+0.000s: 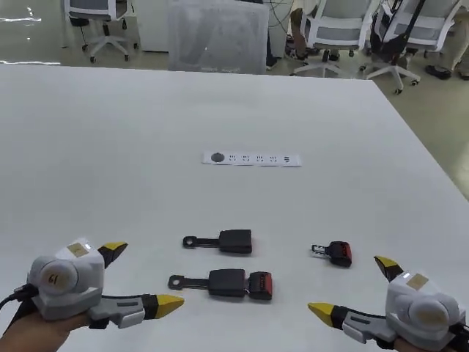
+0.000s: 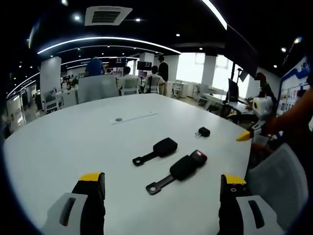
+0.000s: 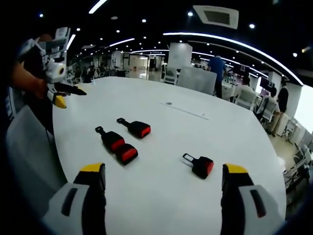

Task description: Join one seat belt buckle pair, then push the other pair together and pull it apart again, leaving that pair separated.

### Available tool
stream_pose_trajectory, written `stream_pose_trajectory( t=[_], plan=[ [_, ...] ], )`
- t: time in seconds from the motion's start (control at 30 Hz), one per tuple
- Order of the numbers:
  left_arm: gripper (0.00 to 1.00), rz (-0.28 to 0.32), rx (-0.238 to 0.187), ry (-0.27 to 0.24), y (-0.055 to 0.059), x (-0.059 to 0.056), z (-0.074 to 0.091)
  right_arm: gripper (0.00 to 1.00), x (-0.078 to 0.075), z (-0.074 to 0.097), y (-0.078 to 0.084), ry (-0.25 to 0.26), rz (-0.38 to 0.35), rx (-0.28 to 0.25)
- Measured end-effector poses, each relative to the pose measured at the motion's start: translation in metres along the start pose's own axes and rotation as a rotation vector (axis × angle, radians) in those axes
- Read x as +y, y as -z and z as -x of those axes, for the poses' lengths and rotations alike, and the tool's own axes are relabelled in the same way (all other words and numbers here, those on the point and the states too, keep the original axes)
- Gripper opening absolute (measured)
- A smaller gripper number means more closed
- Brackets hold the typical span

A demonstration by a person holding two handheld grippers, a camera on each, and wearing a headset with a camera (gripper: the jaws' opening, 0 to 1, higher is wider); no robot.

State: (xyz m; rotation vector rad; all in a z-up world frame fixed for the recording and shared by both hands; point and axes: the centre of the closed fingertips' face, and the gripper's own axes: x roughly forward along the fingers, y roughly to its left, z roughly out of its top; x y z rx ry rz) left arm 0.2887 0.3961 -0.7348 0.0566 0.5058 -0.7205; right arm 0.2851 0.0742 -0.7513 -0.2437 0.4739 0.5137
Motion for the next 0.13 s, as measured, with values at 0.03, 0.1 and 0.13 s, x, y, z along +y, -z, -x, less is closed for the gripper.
stream_pose_trajectory(
  t=[0.03, 0.1, 0.13],
  plan=[
    [1.0, -0.001, -0.002, -0.003, 0.0007, 0.0006, 0.0025, 1.0, 0.001, 0.0008, 0.0013, 0.0, 0.0, 0.002],
    [1.0, -0.001, -0.004, -0.005, 0.0017, 0.0002, 0.0056, 1.0, 0.0033, 0.0031, 0.0038, 0.003, 0.001, 0.007],
    [1.0, 0.0, -0.003, -0.006, 0.0021, -0.0002, 0.0067, 1.0, 0.0053, 0.0041, 0.0046, -0.001, -0.009, 0.005]
  ],
)
